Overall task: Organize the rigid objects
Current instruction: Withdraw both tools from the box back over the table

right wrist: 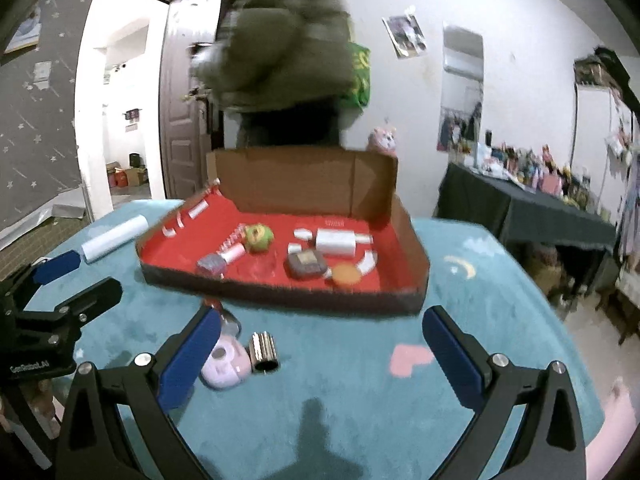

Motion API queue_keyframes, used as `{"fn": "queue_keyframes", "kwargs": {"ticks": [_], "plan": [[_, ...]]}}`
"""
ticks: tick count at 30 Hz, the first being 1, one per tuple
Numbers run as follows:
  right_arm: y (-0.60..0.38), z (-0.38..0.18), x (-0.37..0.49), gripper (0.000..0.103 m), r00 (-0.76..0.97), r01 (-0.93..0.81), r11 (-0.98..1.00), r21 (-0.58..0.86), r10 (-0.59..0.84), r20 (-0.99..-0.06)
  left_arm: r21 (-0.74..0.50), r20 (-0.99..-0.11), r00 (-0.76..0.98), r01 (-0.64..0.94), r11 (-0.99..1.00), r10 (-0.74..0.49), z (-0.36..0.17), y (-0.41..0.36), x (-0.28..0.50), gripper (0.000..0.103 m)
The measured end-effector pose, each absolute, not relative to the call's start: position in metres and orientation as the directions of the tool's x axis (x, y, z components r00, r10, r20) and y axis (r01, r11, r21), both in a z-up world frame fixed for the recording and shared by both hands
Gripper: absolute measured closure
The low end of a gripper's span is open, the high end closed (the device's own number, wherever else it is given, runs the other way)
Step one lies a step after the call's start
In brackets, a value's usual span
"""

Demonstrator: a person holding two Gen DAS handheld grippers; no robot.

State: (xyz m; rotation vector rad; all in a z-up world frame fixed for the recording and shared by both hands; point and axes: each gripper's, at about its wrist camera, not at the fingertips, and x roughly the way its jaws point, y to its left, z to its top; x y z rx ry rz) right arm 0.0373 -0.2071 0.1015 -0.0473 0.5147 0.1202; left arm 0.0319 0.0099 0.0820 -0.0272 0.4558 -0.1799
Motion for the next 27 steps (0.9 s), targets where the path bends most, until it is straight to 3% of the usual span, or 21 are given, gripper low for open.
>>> {"fn": "queue_keyframes", "kwargs": {"ticks": [10, 27], "plan": [[-0.215, 0.062, 0.049, 0.000, 0.827, -0.089, 0.995, 0.048, 0.101, -0.552, -0.098, -0.493, 0.854, 0.138, 0.986, -0.169, 0.049, 0.011, 0.040, 0.000], [-0.225, 0.055, 0.061, 0.000, 0.811, -0.074, 0.996, 0.058, 0.094, -0.578, -0.108, -0.602, 0.774, 0.166, 0.980, -0.198, 0.036, 0.001, 0.059, 0.000]]}}
